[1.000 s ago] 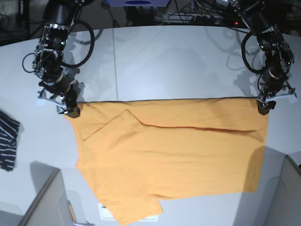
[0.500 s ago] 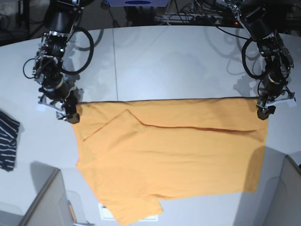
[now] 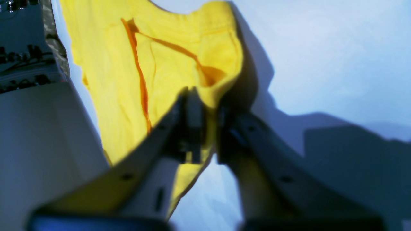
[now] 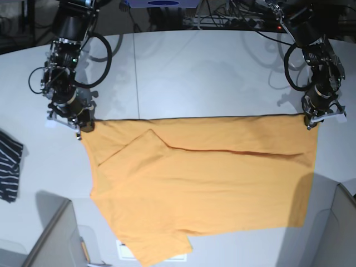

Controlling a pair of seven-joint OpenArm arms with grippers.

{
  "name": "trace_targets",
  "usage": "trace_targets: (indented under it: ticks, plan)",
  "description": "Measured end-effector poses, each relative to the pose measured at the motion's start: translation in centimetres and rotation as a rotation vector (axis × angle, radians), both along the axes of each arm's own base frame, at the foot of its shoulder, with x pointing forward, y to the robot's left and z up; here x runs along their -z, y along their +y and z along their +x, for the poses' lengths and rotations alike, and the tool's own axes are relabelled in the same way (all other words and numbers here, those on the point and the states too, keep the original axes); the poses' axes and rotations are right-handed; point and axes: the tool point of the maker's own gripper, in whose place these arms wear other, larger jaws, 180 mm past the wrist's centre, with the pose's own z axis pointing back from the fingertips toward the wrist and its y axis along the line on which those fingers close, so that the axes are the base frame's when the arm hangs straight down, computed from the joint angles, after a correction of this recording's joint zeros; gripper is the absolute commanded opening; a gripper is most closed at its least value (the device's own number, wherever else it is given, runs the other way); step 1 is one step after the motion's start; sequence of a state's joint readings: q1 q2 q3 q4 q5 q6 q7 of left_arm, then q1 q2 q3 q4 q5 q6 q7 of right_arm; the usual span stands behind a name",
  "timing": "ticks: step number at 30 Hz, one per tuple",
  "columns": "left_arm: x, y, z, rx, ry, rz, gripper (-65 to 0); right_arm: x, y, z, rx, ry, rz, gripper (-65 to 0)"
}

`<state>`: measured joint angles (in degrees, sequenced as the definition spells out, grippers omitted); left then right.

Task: Fold the T-shirt properly
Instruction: 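Hold the shoulder edge taut and lower the shirt flat, then drag the shirt by its shoulders toward the robot with both grippers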

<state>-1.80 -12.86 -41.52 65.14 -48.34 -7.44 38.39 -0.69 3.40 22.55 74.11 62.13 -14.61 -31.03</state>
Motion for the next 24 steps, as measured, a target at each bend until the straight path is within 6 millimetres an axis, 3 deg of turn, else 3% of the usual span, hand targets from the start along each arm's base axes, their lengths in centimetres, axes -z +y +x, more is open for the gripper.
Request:
trace_targets:
  ticks: [7, 14, 17, 24]
  plan:
    - [-0.1, 0.1, -0.1, 0.005, 0.003, 0.004, -65.0, 0.0, 0.0, -0.1, 0.005, 0.006, 0.009, -65.0]
    - [-0.9, 0.5, -2.4, 0.030, 0.028, 0.073, -65.0, 0.3, -0.1, -1.2, -0.012, 0.032, 0.053, -65.0]
    - [-1.5, 0.6, -3.1, 0.046, 0.027, 0.100, -65.0, 0.2, -0.1, -2.3, -0.027, 0.037, 0.044, -65.0]
    - [-1.2, 0.3, -7.0, 0.089, 0.094, 0.151, -65.0, -0.9, -0.5, -6.3, -0.058, 0.063, -0.024, -65.0]
